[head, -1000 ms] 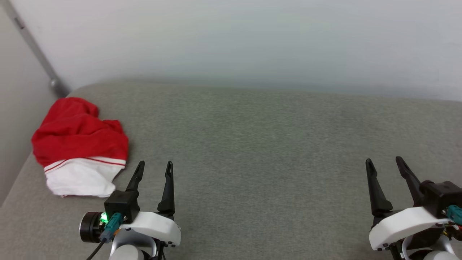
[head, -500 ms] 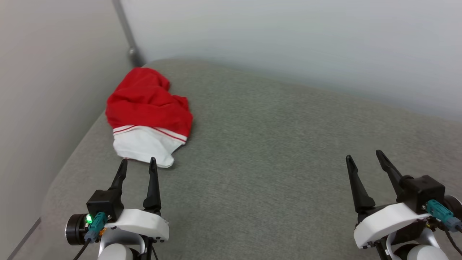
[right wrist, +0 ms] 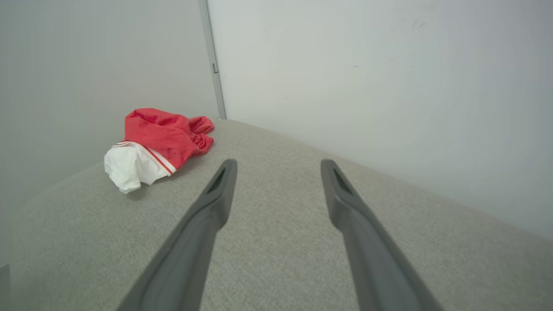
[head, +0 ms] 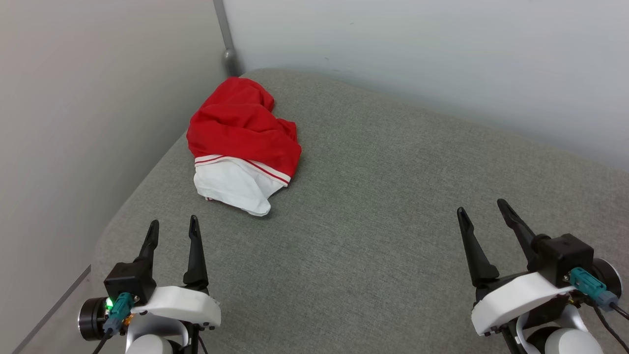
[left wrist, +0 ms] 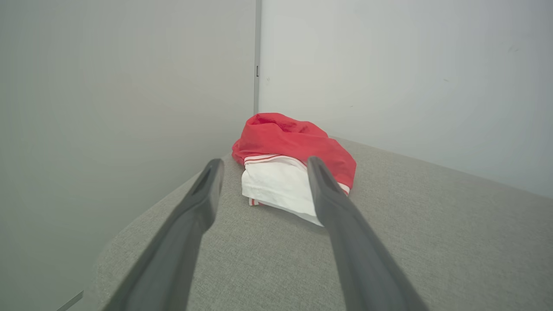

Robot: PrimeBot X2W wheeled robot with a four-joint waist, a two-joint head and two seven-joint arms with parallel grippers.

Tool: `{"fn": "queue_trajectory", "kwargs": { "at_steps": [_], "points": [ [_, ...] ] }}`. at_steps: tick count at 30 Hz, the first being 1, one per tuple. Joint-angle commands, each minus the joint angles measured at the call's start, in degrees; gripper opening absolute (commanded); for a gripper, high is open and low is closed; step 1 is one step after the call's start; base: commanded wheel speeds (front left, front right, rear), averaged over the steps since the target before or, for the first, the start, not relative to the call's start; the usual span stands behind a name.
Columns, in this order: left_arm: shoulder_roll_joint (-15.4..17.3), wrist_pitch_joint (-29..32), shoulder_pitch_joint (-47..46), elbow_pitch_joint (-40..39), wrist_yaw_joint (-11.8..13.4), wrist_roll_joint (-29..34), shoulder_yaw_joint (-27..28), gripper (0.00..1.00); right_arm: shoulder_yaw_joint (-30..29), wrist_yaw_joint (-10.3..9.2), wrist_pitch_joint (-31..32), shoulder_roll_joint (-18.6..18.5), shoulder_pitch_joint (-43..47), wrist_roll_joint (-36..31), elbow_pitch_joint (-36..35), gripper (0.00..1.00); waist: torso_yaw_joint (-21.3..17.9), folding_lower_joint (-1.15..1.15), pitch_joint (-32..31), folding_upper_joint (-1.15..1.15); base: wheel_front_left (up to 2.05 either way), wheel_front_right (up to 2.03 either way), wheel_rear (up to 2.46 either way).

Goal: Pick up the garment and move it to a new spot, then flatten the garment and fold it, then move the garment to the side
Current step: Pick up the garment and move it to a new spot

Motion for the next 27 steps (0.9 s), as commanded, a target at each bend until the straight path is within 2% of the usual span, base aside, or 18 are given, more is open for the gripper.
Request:
{"fn": "queue_trajectory", "kwargs": {
  "at_steps": [1,11,16,19,23,27],
  "points": [
    [0.0,-0.2,0.2,-0.1,0.2,0.2,0.1,1.00,0.1,-0.02,-0.4,0.1,-0.8,-0.1,0.1,1.00,0.0,0.00,0.0,0.00,0.00,0.00,0.00],
    [-0.1,-0.2,-2.9,0.8,0.3,-0.1,0.6,1.00,-0.3,-0.02,-0.4,0.1,-1.4,-0.7,0.3,1.00,-1.3,0.00,0.9,0.00,0.00,0.00,0.00],
    [1.2,-0.1,-8.5,0.0,-0.3,-0.9,2.3,1.00,0.0,-0.02,0.3,0.0,-3.0,-2.2,-0.8,1.00,-4.5,0.00,4.1,0.00,0.00,0.00,0.00],
    [3.2,1.1,-14.0,0.2,-0.4,-2.2,4.2,1.00,0.4,-0.02,0.6,-0.5,-4.5,-2.7,-1.7,1.00,-7.3,0.00,7.2,0.00,0.00,0.00,0.00],
    [7.3,6.9,-21.8,0.8,-0.8,-3.8,6.2,1.00,1.0,-0.02,0.6,-1.2,-7.0,-2.5,-2.5,1.00,-11.2,0.00,11.7,0.00,0.00,0.00,0.00],
    [12.4,18.6,-28.2,2.4,-2.2,-6.1,7.6,1.00,1.5,-0.02,0.0,-1.5,-9.5,-1.9,-2.7,1.00,-15.1,0.00,16.2,0.00,0.00,0.00,0.00]
  ]
}}
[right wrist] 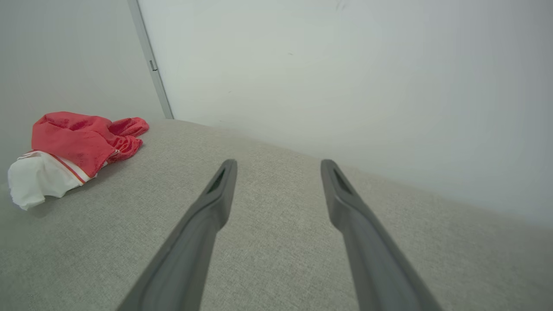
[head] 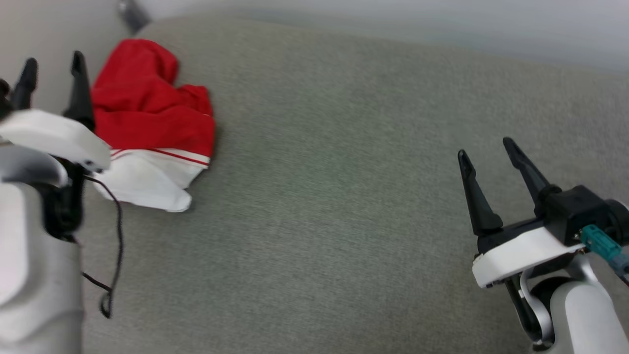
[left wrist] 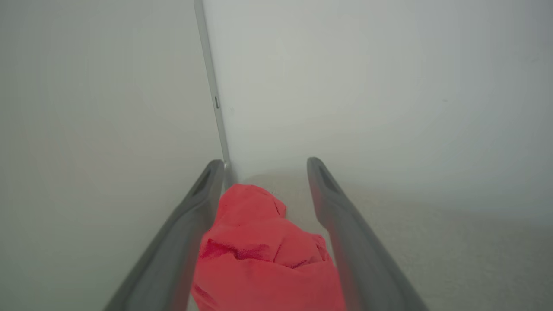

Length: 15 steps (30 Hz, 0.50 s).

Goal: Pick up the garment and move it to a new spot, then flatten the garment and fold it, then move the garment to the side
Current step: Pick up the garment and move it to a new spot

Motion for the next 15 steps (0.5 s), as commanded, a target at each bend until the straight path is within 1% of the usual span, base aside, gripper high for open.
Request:
{"fn": "queue_trajectory", "kwargs": {
  "at_steps": [1,2,5,8,11,12,15],
  "points": [
    [2.1,6.2,-2.7,1.4,-1.0,-1.6,0.5,1.00,0.0,-0.02,-0.5,-0.4,-1.8,0.7,-0.1,1.00,-5.5,-0.01,6.0,0.00,0.00,0.00,0.00],
    [4.0,10.3,-3.8,2.4,-1.4,-2.1,0.7,1.00,0.2,-0.02,-0.7,-0.4,-2.4,0.7,0.1,1.00,-6.3,-0.01,7.1,0.00,0.00,0.00,0.00],
    [7.7,22.1,-7.3,5.6,-2.5,-5.6,2.0,1.00,0.1,-0.02,-1.5,-0.5,-3.7,1.1,0.7,1.00,-8.2,-0.01,9.8,0.00,0.00,0.00,0.00],
    [11.0,33.1,-8.8,8.6,-2.2,-8.2,3.2,1.00,0.3,-0.02,-2.2,-0.4,-4.9,1.3,1.5,1.00,-9.9,-0.01,12.2,0.00,0.00,0.00,0.00],
    [12.8,41.8,-8.7,10.6,-1.6,-10.5,4.2,1.00,0.4,-0.02,-2.9,-0.2,-5.5,1.4,2.1,1.00,-11.1,-0.01,13.8,0.00,0.00,0.00,0.00],
    [13.5,45.9,-7.6,11.7,-0.9,-11.9,4.9,1.00,0.5,-0.02,-3.2,-0.2,-6.0,1.6,2.4,1.00,-11.8,-0.01,14.8,0.00,0.00,0.00,0.00],
    [13.9,50.2,-6.1,12.3,0.6,-13.3,6.0,1.00,0.6,-0.02,-3.5,-0.2,-6.4,1.7,2.5,1.00,-12.7,-0.01,16.1,0.00,0.00,0.00,0.00]
  ]
}}
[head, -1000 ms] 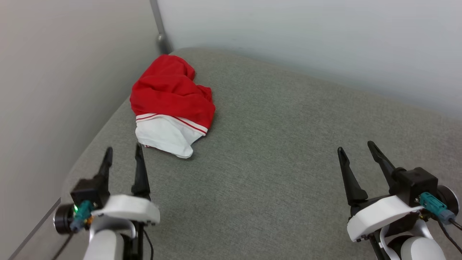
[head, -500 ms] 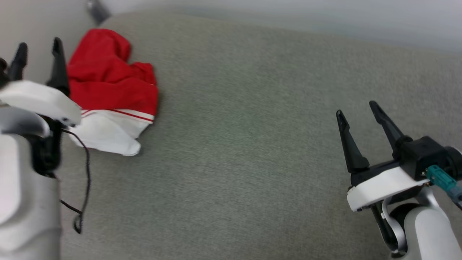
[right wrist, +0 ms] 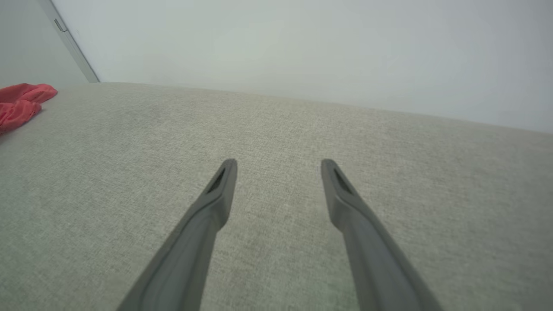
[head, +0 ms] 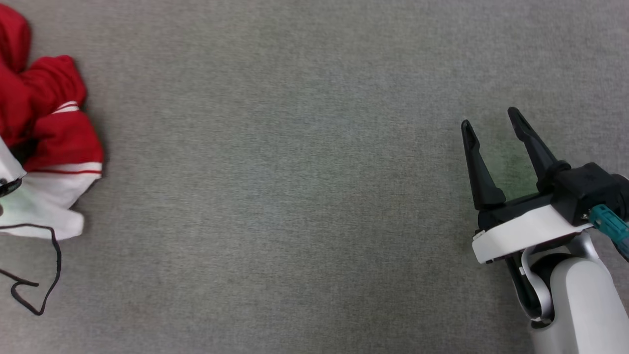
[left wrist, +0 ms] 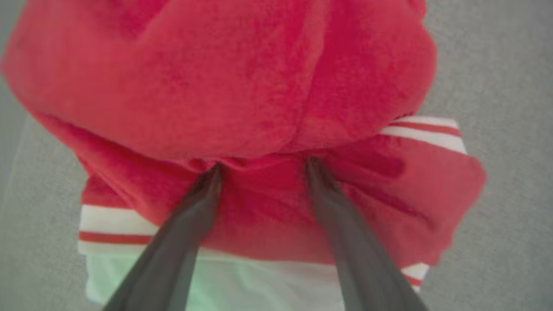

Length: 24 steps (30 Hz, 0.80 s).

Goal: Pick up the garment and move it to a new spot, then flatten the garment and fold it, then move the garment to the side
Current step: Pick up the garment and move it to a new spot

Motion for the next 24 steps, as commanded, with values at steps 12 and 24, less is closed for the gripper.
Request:
{"fn": "queue_trajectory", "kwargs": {
  "at_steps": [12,24],
  "points": [
    [-3.4,5.7,5.7,0.2,3.9,-3.7,1.5,0.00,-0.7,-0.02,0.1,-0.6,-1.3,0.1,-0.4,1.00,-2.3,-0.01,2.8,0.00,0.00,0.00,0.00],
    [0.9,-15.8,-0.3,-4.0,4.0,5.9,-0.8,0.00,-1.6,-0.02,-0.5,0.2,1.1,0.2,0.7,1.00,-0.7,-0.01,-5.4,0.00,0.00,0.00,0.00]
  ]
}}
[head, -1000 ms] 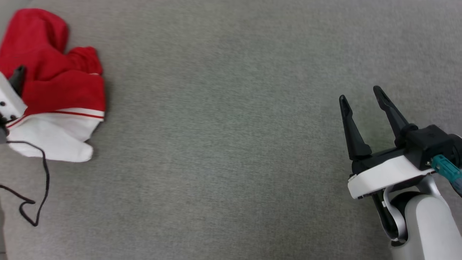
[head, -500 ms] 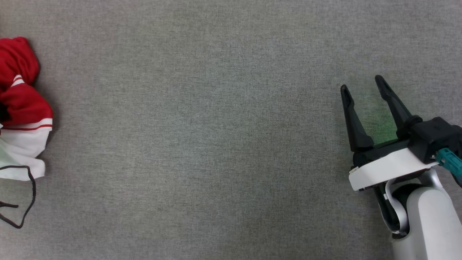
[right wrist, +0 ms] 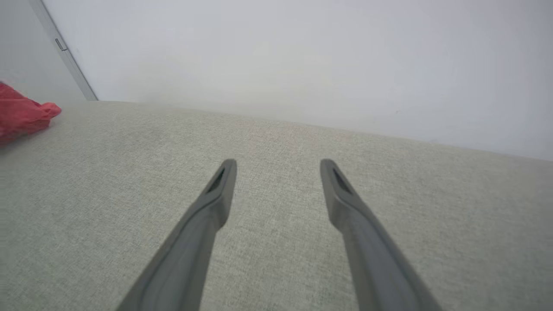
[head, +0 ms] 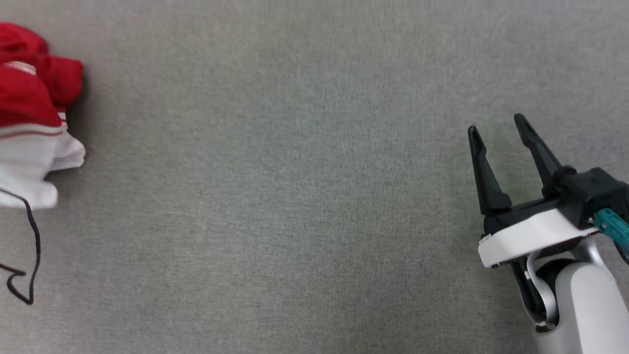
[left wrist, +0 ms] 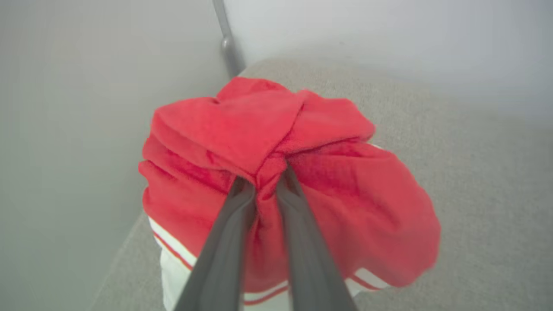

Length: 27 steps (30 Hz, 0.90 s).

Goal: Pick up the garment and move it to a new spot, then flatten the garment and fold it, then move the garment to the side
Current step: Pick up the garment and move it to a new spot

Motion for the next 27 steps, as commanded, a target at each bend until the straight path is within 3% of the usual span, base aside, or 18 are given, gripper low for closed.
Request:
{"fn": "queue_trajectory", "kwargs": {
  "at_steps": [1,9,14,22,27],
  "points": [
    [-0.1,-2.9,-1.0,-0.4,-0.2,1.1,-0.4,0.00,-0.4,-0.02,-0.3,0.3,1.1,0.0,0.3,1.00,0.6,0.00,-3.1,0.00,0.00,0.00,0.00],
    [0.4,-20.5,-6.8,0.3,-3.5,6.4,-5.3,0.00,-2.4,-0.02,-0.4,1.2,4.4,0.5,0.8,1.00,-0.5,0.00,-10.8,0.00,0.00,0.00,0.00],
    [-2.6,-27.9,-8.7,1.7,-5.2,8.4,-9.5,0.00,-2.9,-0.02,-0.2,1.4,6.9,0.8,0.8,1.00,-3.5,0.00,-15.2,0.00,0.00,0.00,0.00],
    [-11.5,-33.1,-6.2,1.4,-7.6,8.3,-17.3,0.00,-3.7,-0.02,0.7,1.4,10.2,2.8,0.5,1.00,-10.3,0.00,-19.7,0.00,0.00,0.00,0.00],
    [-18.0,-34.4,0.0,-0.3,-9.0,5.8,-21.9,0.00,-5.0,-0.02,1.4,1.4,12.1,3.1,-0.3,1.00,-13.0,0.00,-20.4,0.00,0.00,0.00,0.00]
  ]
}}
